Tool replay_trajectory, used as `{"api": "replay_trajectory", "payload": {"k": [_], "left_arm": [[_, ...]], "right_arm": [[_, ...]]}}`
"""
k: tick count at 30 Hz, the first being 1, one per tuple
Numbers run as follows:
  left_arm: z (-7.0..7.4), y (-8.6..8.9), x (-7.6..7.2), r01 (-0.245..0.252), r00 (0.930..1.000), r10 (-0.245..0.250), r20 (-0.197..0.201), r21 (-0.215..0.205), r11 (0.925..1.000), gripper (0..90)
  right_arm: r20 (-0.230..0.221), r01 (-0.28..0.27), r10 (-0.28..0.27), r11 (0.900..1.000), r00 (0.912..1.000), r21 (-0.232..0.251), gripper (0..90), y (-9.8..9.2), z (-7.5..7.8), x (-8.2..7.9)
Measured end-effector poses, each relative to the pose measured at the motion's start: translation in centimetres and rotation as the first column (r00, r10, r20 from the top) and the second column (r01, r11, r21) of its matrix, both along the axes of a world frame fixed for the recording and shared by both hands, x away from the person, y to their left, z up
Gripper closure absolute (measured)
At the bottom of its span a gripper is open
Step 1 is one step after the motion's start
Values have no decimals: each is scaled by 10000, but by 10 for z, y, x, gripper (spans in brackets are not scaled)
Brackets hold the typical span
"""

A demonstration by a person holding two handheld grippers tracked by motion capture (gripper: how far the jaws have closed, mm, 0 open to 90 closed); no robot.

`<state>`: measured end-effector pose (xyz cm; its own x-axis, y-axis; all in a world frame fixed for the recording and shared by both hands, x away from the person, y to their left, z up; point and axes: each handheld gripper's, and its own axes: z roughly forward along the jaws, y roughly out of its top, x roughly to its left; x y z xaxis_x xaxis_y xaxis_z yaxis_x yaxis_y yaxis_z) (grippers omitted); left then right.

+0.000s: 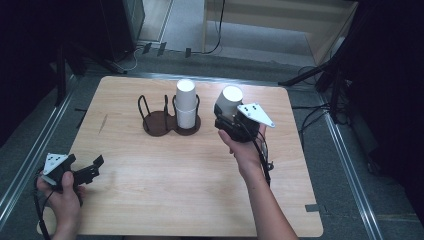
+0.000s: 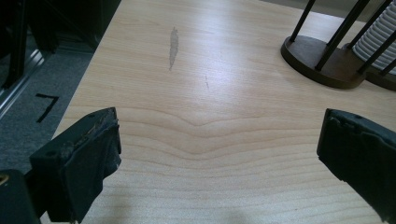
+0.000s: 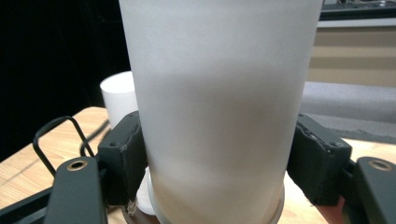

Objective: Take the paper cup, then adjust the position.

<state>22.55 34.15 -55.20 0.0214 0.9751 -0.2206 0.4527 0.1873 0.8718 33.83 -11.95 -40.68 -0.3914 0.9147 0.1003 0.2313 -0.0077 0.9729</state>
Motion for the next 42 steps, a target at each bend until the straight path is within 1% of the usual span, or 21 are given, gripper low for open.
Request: {"api": "replay_trajectory", "payload": {"k": [7, 10, 15, 19, 20, 23, 24, 26, 27, 28, 30, 32, 33, 34, 35, 36, 37, 38, 40, 41, 42], "left_arm": [[0, 0, 0, 28, 10000, -28, 34, -12, 10000, 0], [0, 0, -1, 77, 10000, -77, 45, 0, 10000, 0], [0, 1, -2, 136, 9999, -134, 104, -144, 9998, 0], [-1, 5, -2, 143, 9997, -134, 181, -515, 9986, 0], [-1, 5, -3, 133, 9997, -122, 200, -587, 9982, 0], [-1, 6, -3, 179, 9996, -166, 221, -592, 9981, 0], [-1, 6, -3, 199, 9996, -185, 235, -608, 9979, 0], [-1, 8, -2, 233, 9996, -218, 189, -817, 9964, 0], [-1, 8, -2, 233, 9996, -218, 189, -817, 9964, 0], [-1, 13, -1, 283, 9995, -270, 139, -1063, 9939, 0], [1, 17, -2, 263, 9996, -249, 131, -1245, 9919, 0], [7, 16, -5, 419, 9989, -387, 262, -1353, 9899, 0], [10, 15, -6, 600, 9977, -552, 383, -1392, 9884, 0], [14, 12, -7, 790, 9961, -732, 489, -1301, 9883, 0], [14, 12, -7, 790, 9961, -732, 489, -1301, 9883, 0], [21, 4, -7, 1159, 9925, -1105, 525, -1153, 9865, 0], [21, 4, -7, 1159, 9925, -1105, 525, -1153, 9865, 0], [28, -5, -8, 1528, 9873, -1466, 609, -1157, 9815, 0], [34, -15, -7, 1763, 9833, -1703, 644, -1020, 9790, 0], [34, -15, -7, 1763, 9833, -1703, 644, -1020, 9790, 0], [41, -25, -6, 2073, 9767, -2016, 740, -810, 9749, 0]], "right_arm": [[-91, 141, -140, 9998, 9999, 113, 280, -18, -12, -8], [-20, 212, -212, 9997, 9998, -101, 280, -26, -20, -16], [9, 315, -315, 9993, 9995, -200, 280, -37, -31, -26], [-34, 452, -453, 9987, 9990, -253, 280, -49, -43, -36], [-104, 484, -485, 9987, 9988, -159, 280, -51, -45, -38], [-75, 457, -459, 9987, 9989, -216, 280, -57, -51, -44], [-75, 465, -468, 9984, 9989, -325, 280, -59, -53, -46], [-110, 466, -469, 9985, 9988, -298, 280, -61, -58, -49], [-110, 466, -469, 9985, 9988, -298, 280, -61, -58, -49], [-181, 459, -464, 9986, 9988, -254, 279, -63, -63, -52], [-170, 397, -402, 9988, 9990, -303, 277, -63, -67, -55], [-103, 281, -287, 9985, 9995, -471, 276, -61, -70, -57], [-103, 254, -260, 9983, 9996, -527, 276, -61, -72, -58], [-100, 214, -221, 9981, 9997, -584, 276, -60, -74, -58], [-100, 214, -221, 9981, 9997, -584, 276, -60, -74, -58], [-117, 121, -128, 9982, 9998, -590, 276, -59, -77, -60], [-117, 121, -128, 9982, 9998, -590, 276, -59, -77, -60], [-238, 34, -53, 9968, 9997, -799, 276, -58, -80, -61], [-274, -28, 3, 9959, 9996, -899, 276, -57, -82, -62], [-274, -28, 3, 9959, 9996, -899, 276, -57, -82, -62], [-326, 19, -48, 9962, 9995, -873, 277, -58, -84, -63]]}}
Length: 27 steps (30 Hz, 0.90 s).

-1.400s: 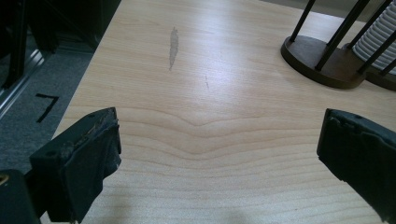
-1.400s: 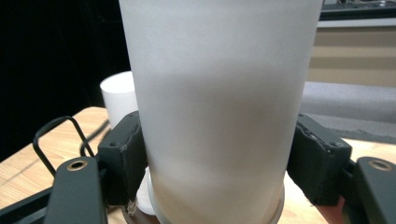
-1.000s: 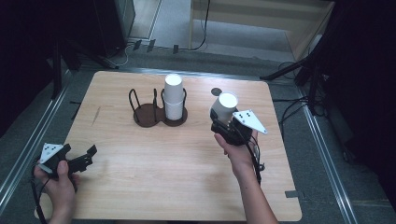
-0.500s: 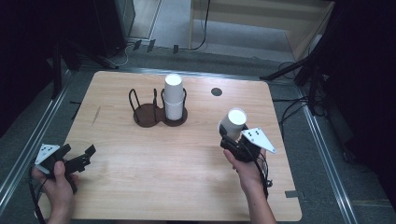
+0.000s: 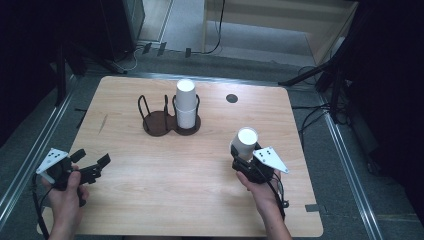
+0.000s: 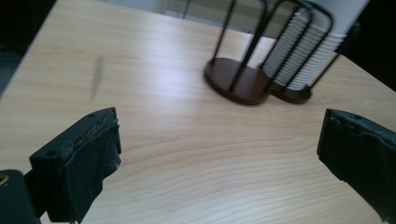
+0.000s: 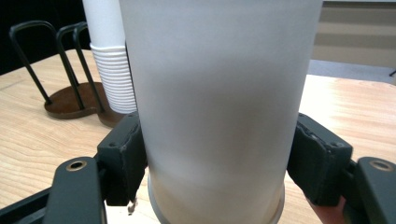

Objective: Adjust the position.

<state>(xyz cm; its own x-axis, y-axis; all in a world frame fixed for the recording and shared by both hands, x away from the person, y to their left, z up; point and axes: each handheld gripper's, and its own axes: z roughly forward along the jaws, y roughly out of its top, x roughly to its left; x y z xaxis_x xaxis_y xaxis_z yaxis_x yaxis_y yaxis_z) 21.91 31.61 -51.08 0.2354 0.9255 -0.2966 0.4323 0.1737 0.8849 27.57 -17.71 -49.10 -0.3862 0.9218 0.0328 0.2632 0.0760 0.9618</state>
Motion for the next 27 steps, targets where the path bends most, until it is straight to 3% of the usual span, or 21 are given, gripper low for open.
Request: {"api": "replay_trajectory", "payload": {"k": [2, 5, 9, 12, 17, 22, 24, 25, 26, 27], "left_arm": [[3, -5, 0, 132, 9999, -132, 61, 26, 9999, 0], [17, -25, 4, 704, 9972, -708, 221, 151, 9974, 0], [29, -37, 9, 1191, 9925, -1185, 308, -190, 9927, 0], [47, -54, 17, 1754, 9835, -1744, 485, -157, 9844, 0], [57, -71, 24, 2156, 9741, -2142, 719, -128, 9764, 0], [53, -95, 30, 2829, 9570, -2815, 702, -108, 9591, 0], [52, -104, 28, 3065, 9495, -3067, 666, 144, 9518, 0], [52, -104, 28, 3065, 9495, -3067, 666, 144, 9518, 0], [53, -113, 26, 3337, 9400, -3356, 616, 403, 9418, 0], [53, -113, 26, 3337, 9400, -3356, 616, 403, 9418, 0]], "right_arm": [[-40, 64, -64, 10000, 10000, 2, 277, 0, -1, 0], [-79, 272, -271, 9996, 9996, 109, 278, 0, -2, -1], [-27, 281, -281, 9996, 9996, 41, 278, 2, 0, -3], [59, 262, -262, 9997, 9996, 21, 279, 5, 1, -4], [15, 278, -278, 9996, 9996, -5, 279, 10, -1, -5], [-72, 202, -202, 9998, 9998, -70, 279, 17, -7, -7], [-82, 185, -187, 9997, 9998, -133, 279, 19, -9, -8], [-82, 185, -187, 9997, 9998, -133, 279, 19, -9, -8], [-133, 163, -164, 9998, 9998, -87, 279, 22, -11, -9], [-133, 163, -164, 9998, 9998, -87, 279, 22, -11, -9]]}}
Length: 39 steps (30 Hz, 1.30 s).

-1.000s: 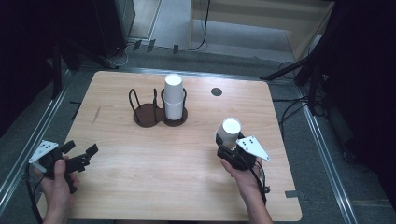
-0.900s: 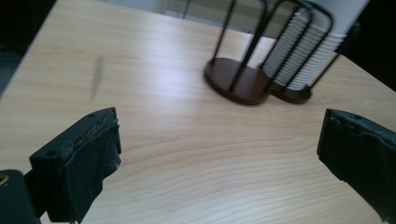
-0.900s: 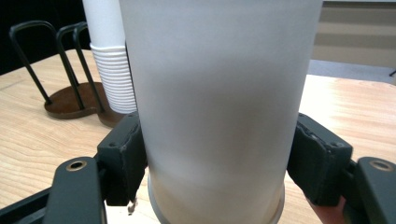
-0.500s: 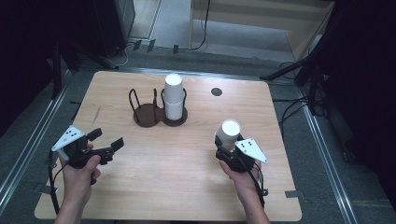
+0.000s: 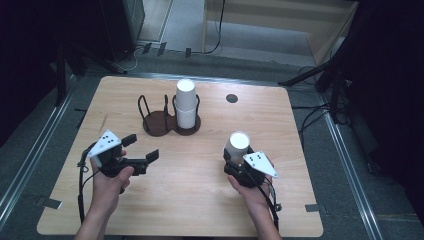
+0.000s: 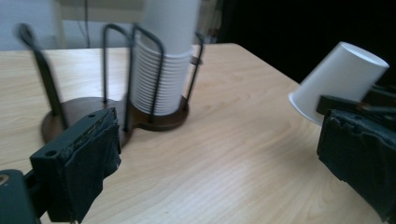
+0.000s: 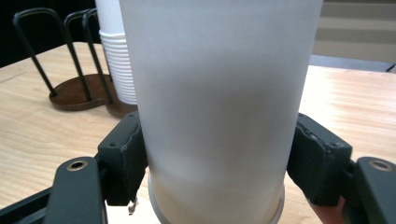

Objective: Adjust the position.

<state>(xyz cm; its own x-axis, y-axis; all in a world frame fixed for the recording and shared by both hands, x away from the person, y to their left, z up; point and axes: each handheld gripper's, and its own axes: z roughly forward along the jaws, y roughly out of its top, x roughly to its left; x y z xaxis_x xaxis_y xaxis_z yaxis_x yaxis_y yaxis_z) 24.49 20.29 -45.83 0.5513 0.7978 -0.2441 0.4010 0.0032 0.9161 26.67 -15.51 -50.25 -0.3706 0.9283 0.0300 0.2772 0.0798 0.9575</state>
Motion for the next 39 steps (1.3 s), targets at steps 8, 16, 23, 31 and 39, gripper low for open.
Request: {"api": "replay_trajectory", "payload": {"k": [8, 16, 23, 31, 39], "left_arm": [[-6, -18, 1, 555, 9981, -551, -287, 111, 9984, 0], [-12, -51, 1, 1641, 9834, -1549, -945, 982, 9815, 0], [-13, -61, 0, 1932, 9785, -1857, -897, 840, 9776, 64], [-14, -78, -5, 2412, 9688, -2322, -870, 1143, 9637, 157], [-15, -87, -10, 2574, 9662, -2511, -581, 1671, 9518, 271]], "right_arm": [[79, -566, 574, 9951, 9983, -809, 279, 21, -11, -7], [223, -1141, 1186, 9826, 9927, -1464, 279, 39, -16, -16], [153, -1799, 1852, 9688, 9826, -1702, 279, 54, -22, -23], [18, -2406, 2450, 9537, 9695, -1804, 278, 69, -27, -32], [47, -2977, 3038, 9366, 9527, -1848, 278, 78, -27, -39]]}}
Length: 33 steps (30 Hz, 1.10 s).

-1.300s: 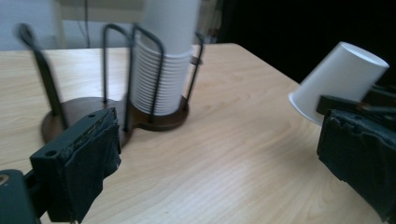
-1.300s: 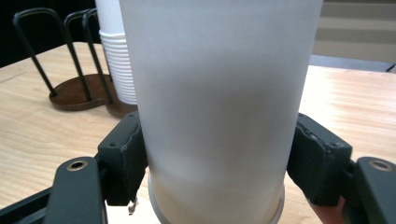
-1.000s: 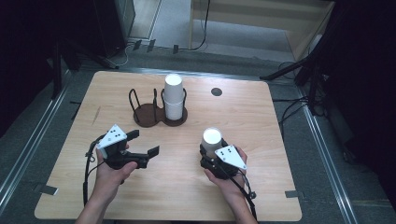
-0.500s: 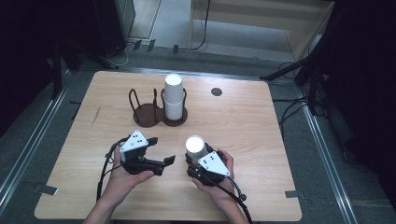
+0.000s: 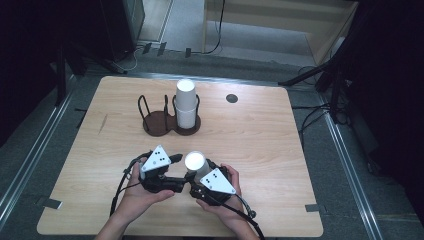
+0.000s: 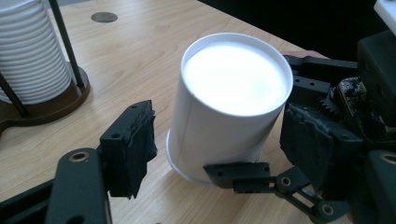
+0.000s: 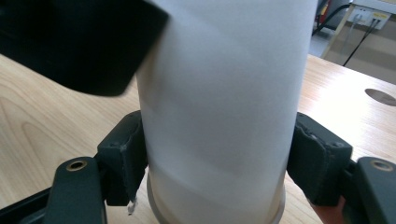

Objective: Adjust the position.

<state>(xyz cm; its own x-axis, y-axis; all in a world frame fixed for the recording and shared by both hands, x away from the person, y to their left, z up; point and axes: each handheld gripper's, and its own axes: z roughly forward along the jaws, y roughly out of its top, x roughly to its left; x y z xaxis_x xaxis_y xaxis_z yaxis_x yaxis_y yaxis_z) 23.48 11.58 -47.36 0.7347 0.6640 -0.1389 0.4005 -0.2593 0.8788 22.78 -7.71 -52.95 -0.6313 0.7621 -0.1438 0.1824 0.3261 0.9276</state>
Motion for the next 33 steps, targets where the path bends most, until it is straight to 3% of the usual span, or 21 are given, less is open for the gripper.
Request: {"api": "replay_trajectory", "payload": {"k": [11, 18, 28, 33], "left_arm": [[0, -8, -4, 104, 9996, -113, 274, 303, 9995, 307], [1, -8, -6, 32, 9987, -53, 511, 423, 9991, 322], [3, -2, -4, 191, 9995, -186, 274, -172, 9997, 350], [3, 0, -2, 261, 9996, -258, 142, -179, 9995, 344]], "right_arm": [[92, -660, 661, 9977, 9978, -147, 278, 5, 0, -6], [109, -707, 708, 9974, 9974, -162, 273, 6, 1, -7], [301, -404, 416, 9983, 9987, -414, 200, 8, 0, -8], [556, -349, 388, 9970, 9977, -689, 243, 10, -2, -10]]}}
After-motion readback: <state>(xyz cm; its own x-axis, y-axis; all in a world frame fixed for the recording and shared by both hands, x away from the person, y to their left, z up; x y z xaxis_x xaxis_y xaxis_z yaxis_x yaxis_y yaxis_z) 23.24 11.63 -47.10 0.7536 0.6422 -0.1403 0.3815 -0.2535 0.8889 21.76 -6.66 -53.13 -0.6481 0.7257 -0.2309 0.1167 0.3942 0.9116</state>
